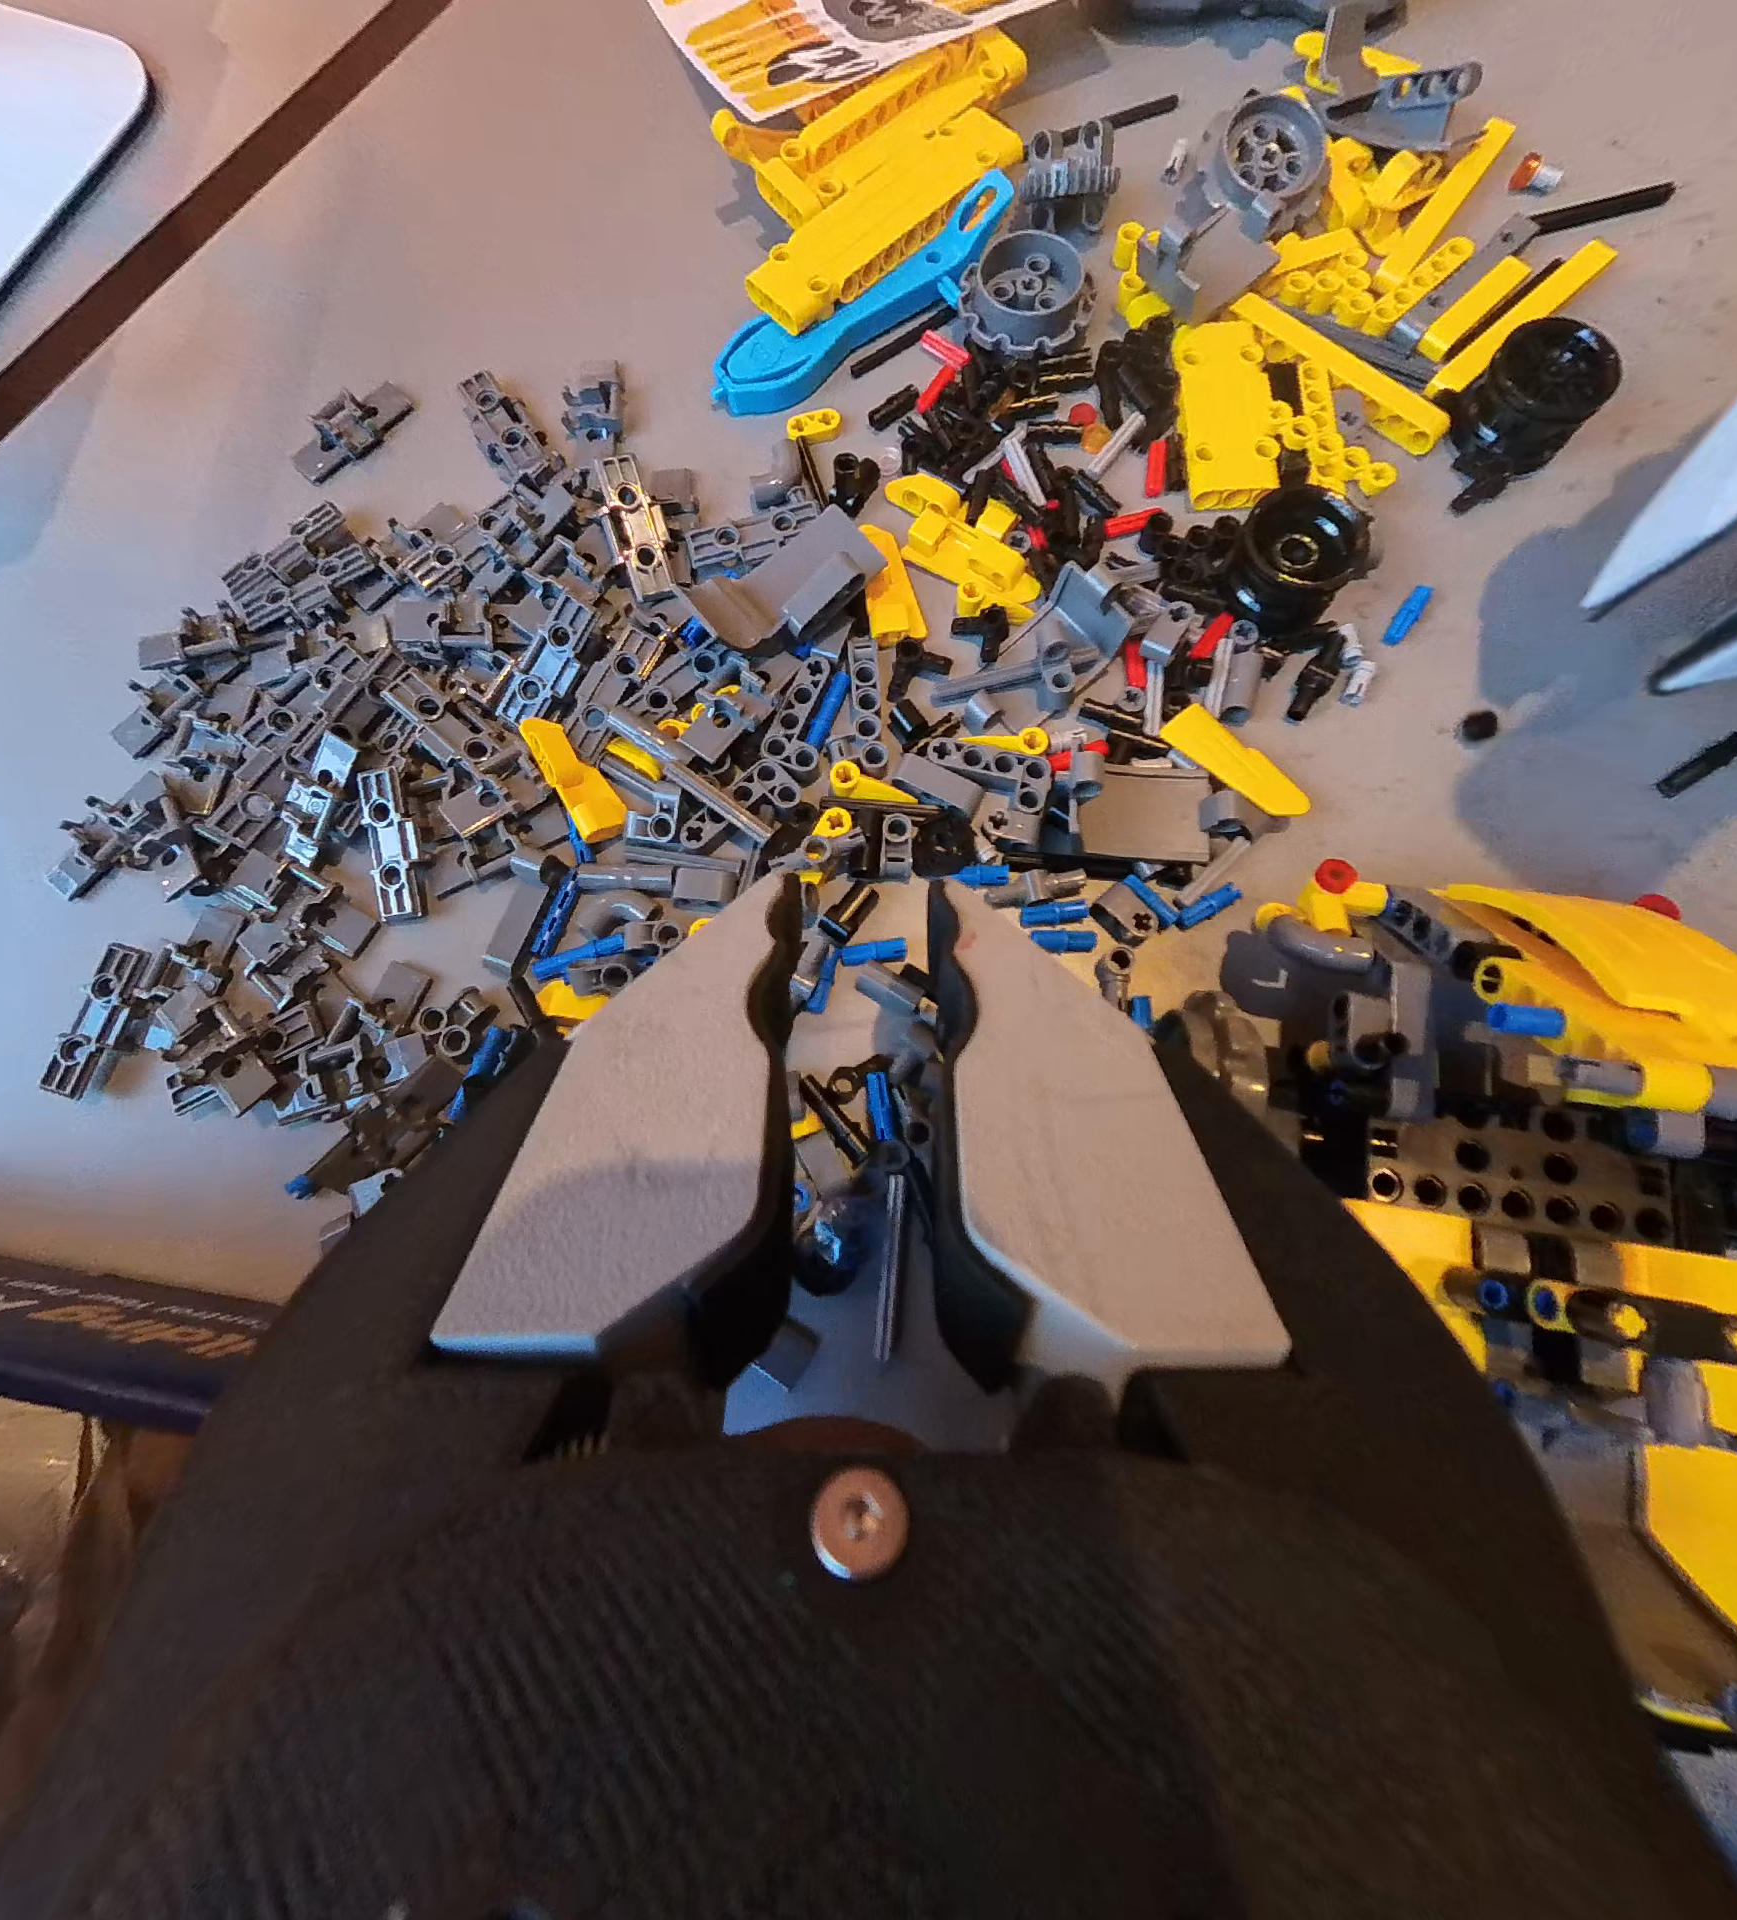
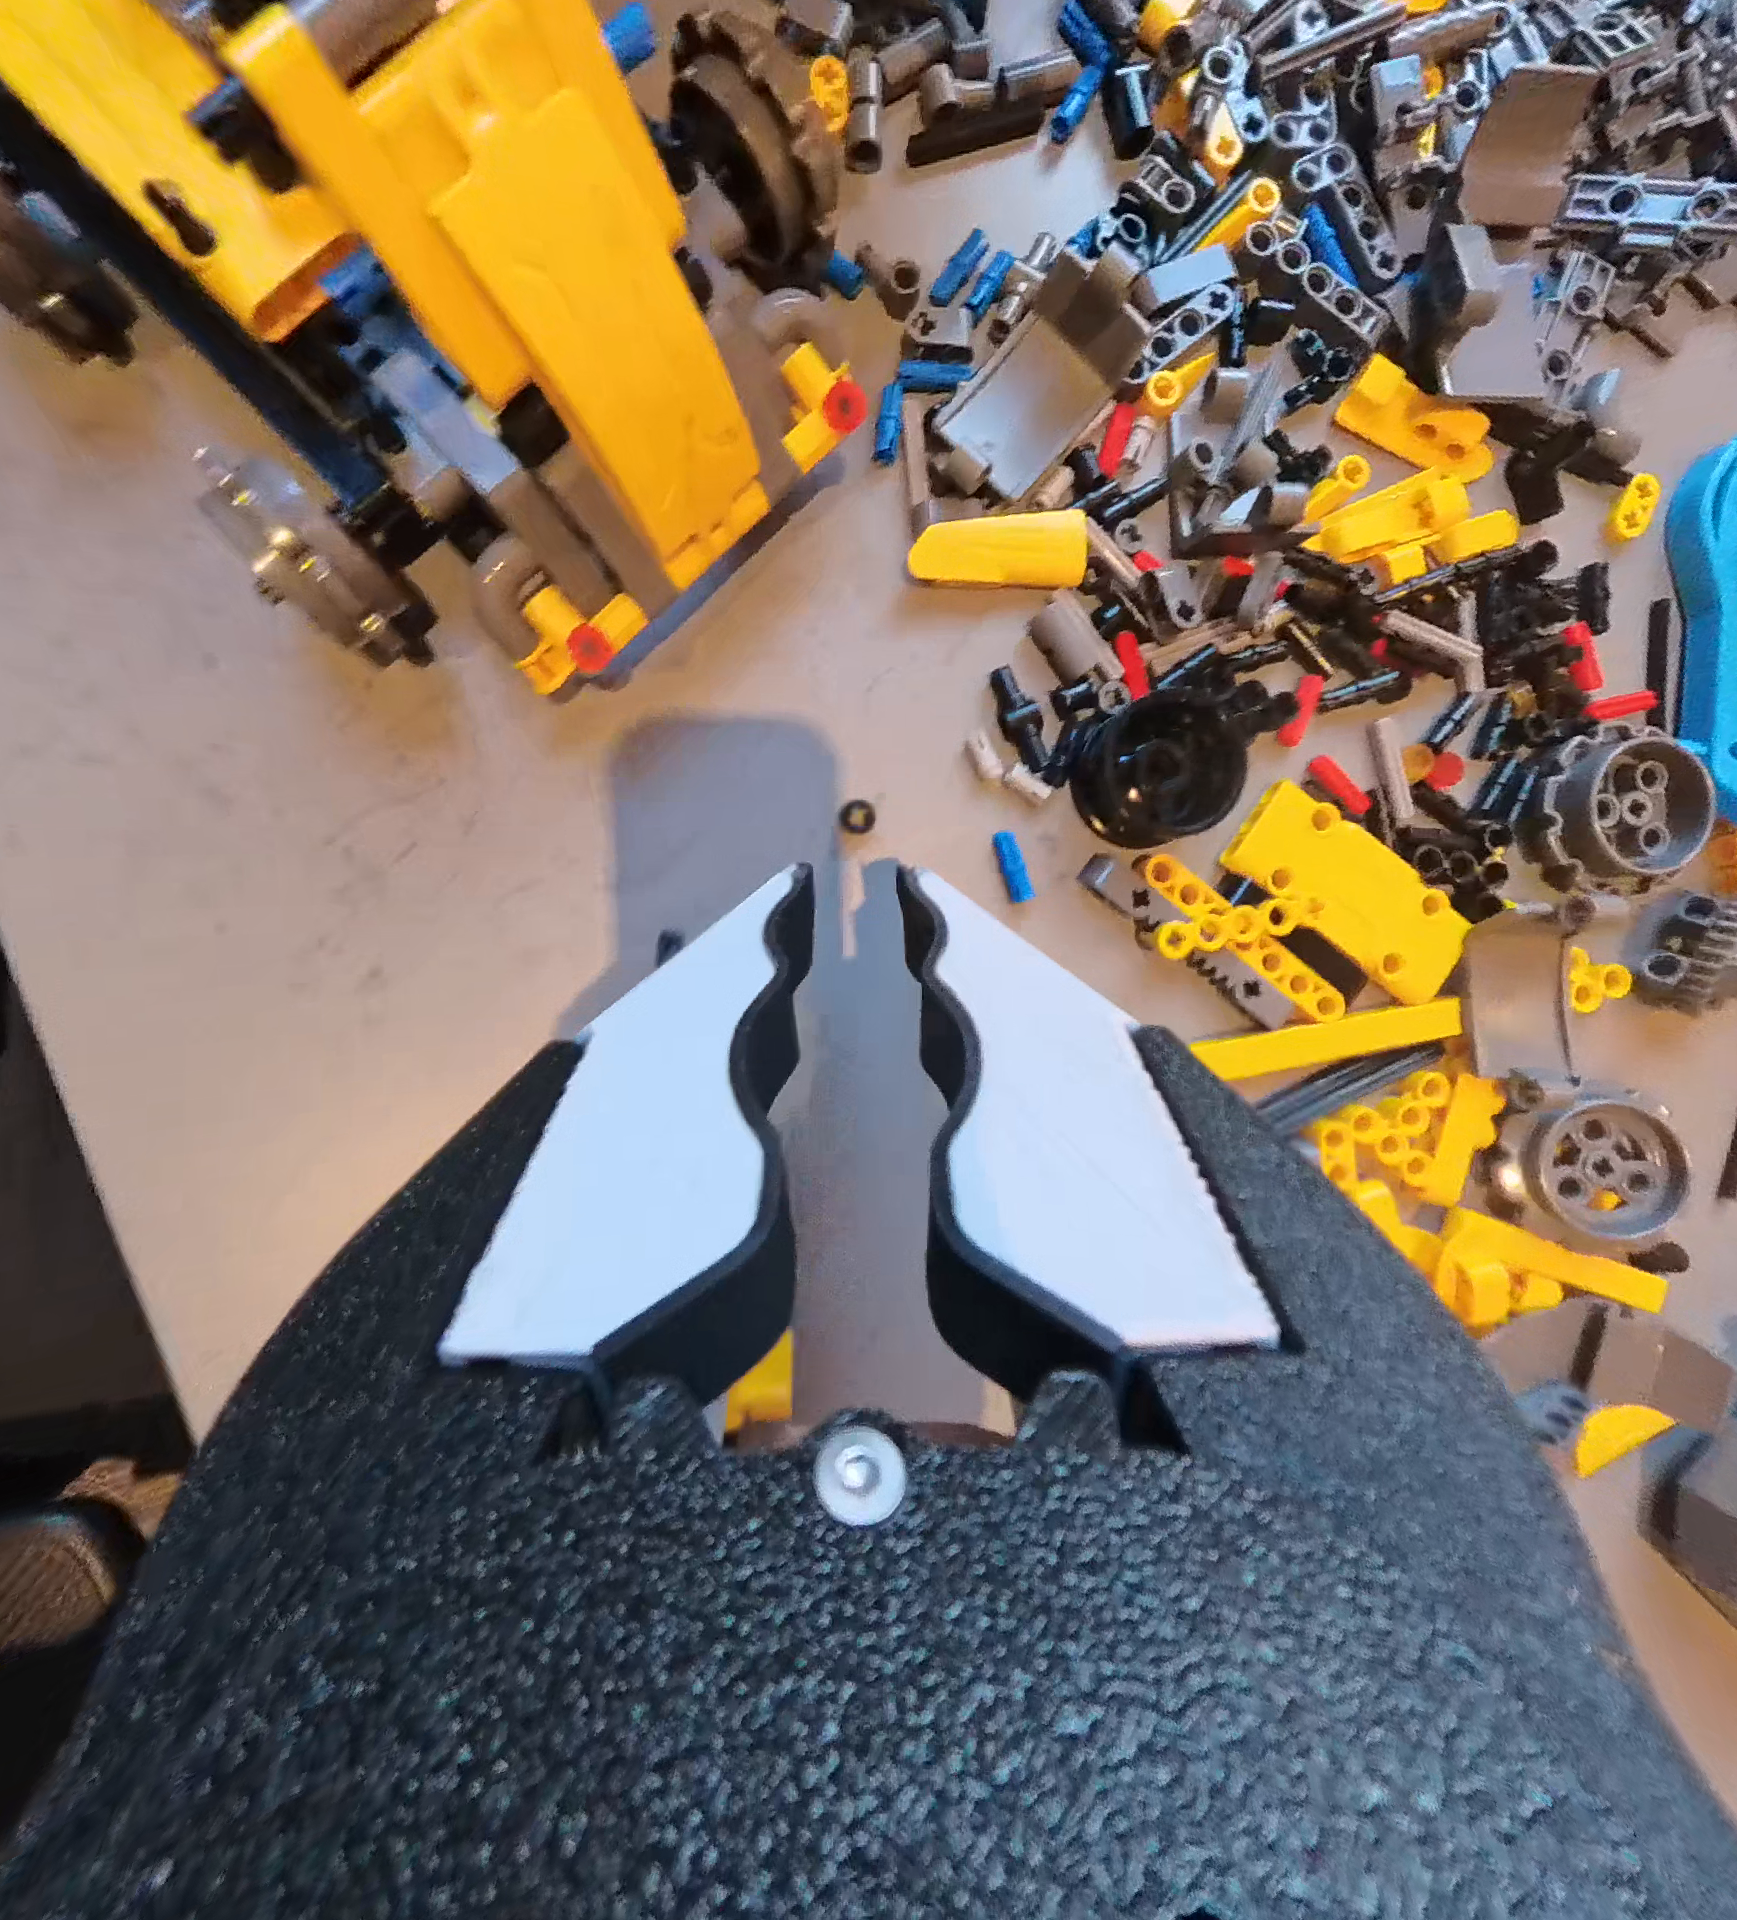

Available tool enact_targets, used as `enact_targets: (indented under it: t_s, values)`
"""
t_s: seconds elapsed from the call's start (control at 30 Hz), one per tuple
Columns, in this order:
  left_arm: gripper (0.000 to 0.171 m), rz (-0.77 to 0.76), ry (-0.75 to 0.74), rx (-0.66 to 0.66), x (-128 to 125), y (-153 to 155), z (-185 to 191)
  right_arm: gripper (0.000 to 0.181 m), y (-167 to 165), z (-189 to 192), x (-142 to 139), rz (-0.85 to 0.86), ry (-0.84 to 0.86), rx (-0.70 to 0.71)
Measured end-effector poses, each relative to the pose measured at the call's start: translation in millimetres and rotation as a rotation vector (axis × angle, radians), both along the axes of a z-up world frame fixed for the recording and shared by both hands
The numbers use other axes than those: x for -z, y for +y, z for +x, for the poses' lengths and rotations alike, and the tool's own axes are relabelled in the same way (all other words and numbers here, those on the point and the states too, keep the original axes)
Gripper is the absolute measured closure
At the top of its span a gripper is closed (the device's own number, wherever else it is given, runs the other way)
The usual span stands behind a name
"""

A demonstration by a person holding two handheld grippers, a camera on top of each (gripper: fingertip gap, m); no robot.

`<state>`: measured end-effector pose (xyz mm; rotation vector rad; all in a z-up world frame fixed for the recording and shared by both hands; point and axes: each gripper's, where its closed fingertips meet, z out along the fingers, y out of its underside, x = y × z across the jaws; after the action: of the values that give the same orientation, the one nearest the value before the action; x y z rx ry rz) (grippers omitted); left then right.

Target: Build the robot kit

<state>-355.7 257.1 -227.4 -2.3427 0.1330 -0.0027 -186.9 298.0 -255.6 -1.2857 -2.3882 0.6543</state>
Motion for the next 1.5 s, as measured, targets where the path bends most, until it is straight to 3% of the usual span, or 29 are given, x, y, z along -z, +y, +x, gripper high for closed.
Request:
enact_targets:
  t_s: [0.23, 0.43, 0.73, 1.13, 1.5]
  values:
    - [0.149, -0.001, 0.004, 0.003, -0.8, -0.8, 0.3, 0.167, -9.6, -15.0, 18.1, -0.044, -0.038, -0.018]
    - [0.150, 0.007, 0.005, 0.006, -4.3, -1.3, 1.3, 0.180, -17.4, -8.4, 20.0, -0.087, -0.077, -0.055]
    - [0.149, 0.006, 0.019, 0.040, -4.1, -0.5, 14.0, 0.172, -19.7, 17.8, 19.2, -0.067, -0.169, -0.072]
    - [0.150, 0.048, 0.026, 0.055, -15.5, -0.2, 22.9, 0.172, -18.4, 10.9, -17.0, -0.093, 0.013, 0.067]
    - [0.150, 0.031, 0.072, 0.037, -8.1, 1.0, 18.1, 0.172, -1.5, 8.8, -33.2, -0.115, 0.127, 0.213]
